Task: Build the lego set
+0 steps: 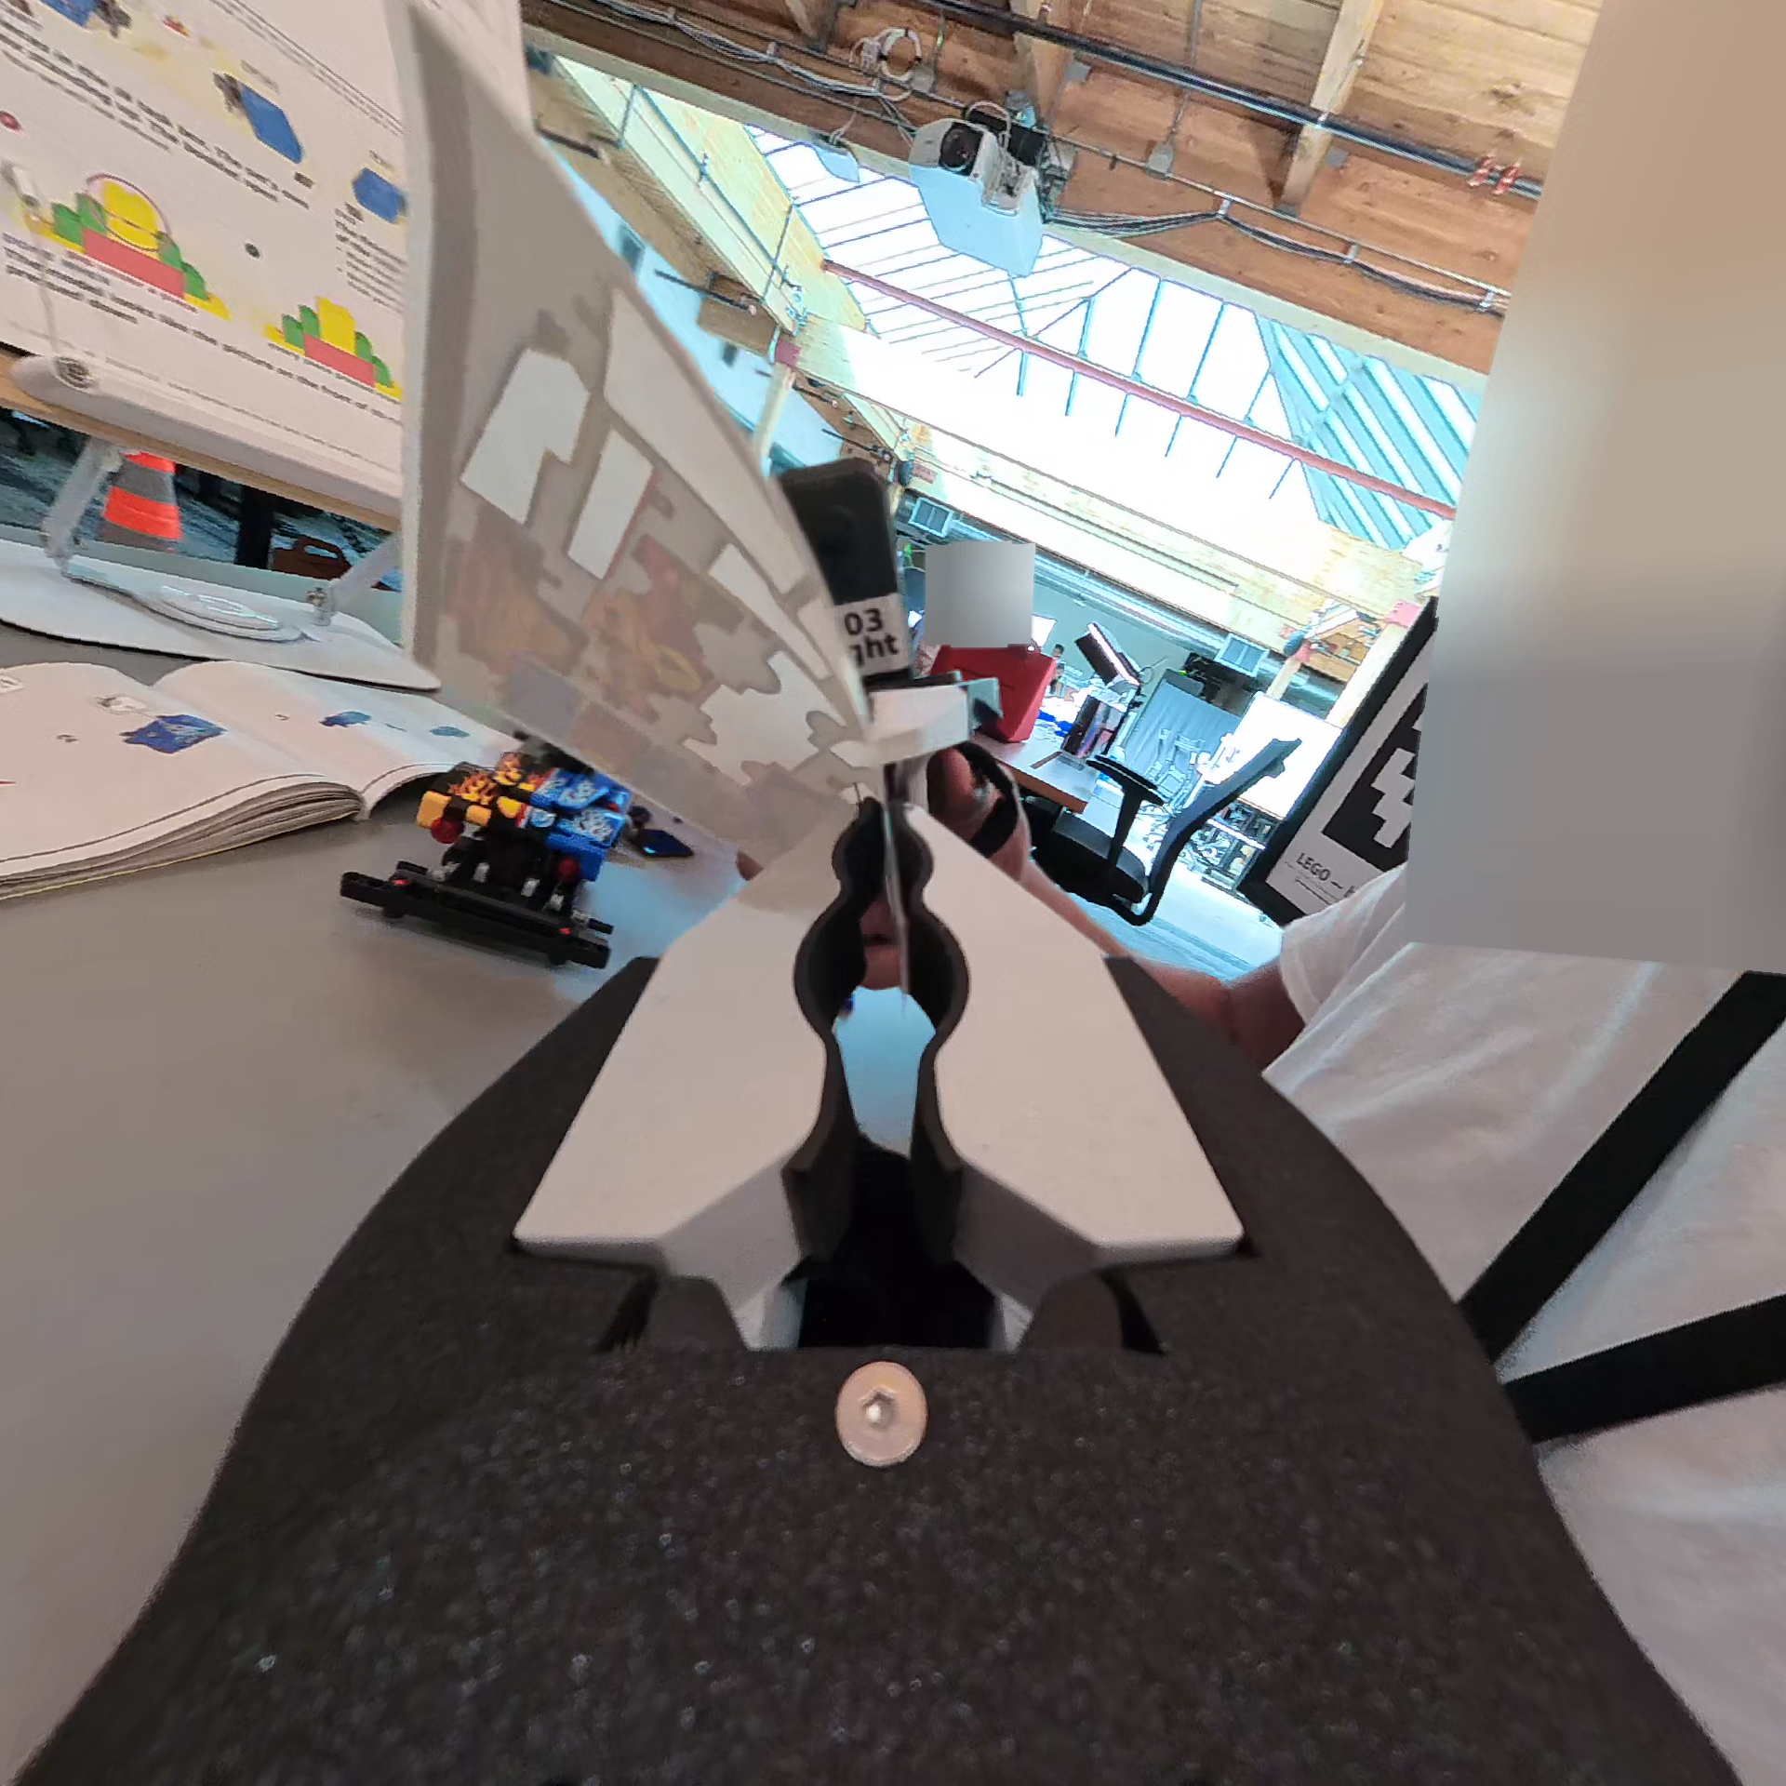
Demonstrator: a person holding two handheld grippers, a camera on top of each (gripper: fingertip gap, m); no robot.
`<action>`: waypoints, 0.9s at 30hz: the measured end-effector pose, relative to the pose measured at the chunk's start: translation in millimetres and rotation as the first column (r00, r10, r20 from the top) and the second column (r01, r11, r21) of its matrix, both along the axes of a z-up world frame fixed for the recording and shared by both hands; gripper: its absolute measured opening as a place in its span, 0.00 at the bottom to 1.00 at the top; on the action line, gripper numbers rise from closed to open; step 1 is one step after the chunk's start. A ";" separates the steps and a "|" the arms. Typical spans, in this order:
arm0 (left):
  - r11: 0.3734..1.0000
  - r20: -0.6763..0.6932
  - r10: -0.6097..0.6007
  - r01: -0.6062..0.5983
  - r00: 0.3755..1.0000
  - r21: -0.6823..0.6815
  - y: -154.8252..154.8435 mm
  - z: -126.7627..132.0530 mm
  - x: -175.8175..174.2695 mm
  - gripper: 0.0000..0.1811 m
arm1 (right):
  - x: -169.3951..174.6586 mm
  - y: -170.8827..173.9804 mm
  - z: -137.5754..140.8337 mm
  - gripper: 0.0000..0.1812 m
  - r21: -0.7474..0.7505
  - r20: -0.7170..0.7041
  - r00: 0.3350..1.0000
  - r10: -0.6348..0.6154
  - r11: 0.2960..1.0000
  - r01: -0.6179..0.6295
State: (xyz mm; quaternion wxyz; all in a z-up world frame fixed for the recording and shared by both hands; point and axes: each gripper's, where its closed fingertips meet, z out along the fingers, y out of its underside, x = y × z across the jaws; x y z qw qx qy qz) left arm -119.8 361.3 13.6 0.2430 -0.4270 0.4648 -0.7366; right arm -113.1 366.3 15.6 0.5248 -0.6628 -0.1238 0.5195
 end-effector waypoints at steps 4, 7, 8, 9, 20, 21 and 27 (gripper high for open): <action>0.999 -0.006 0.031 -0.031 0.999 -0.019 9.1 -2.7 1.8 0.00 | 9.0 5.0 0.3 0.00 -0.010 0.004 0.993 -0.116 0.993 0.116; 0.999 -0.017 0.028 -0.029 0.999 -0.037 11.6 -5.8 3.2 0.00 | 19.7 5.8 2.4 0.00 -0.025 -0.031 0.983 -0.184 0.983 0.183; 0.999 -0.018 0.026 -0.027 0.999 -0.041 11.8 -6.3 3.3 0.00 | 21.3 4.7 3.2 0.00 -0.028 -0.046 0.981 -0.186 0.982 0.185; 0.999 -0.019 0.022 -0.023 1.000 -0.042 11.7 -7.0 3.4 0.00 | 23.9 4.4 2.8 0.00 -0.035 -0.056 0.979 -0.198 0.980 0.196; 0.998 -0.112 -0.018 0.011 0.994 -0.065 21.0 -24.8 5.0 0.00 | 60.0 -4.8 6.6 0.00 -0.044 -0.115 0.945 -0.305 0.952 0.302; 0.997 -0.124 -0.030 0.020 0.992 -0.080 22.6 -26.7 4.8 0.00 | 64.5 -6.5 7.9 0.00 -0.042 -0.117 0.942 -0.316 0.949 0.313; 0.990 -0.356 -0.023 -0.029 0.934 -0.141 49.9 -59.9 6.0 0.00 | 93.4 -28.8 20.1 0.00 0.032 -0.037 0.909 -0.415 0.909 0.416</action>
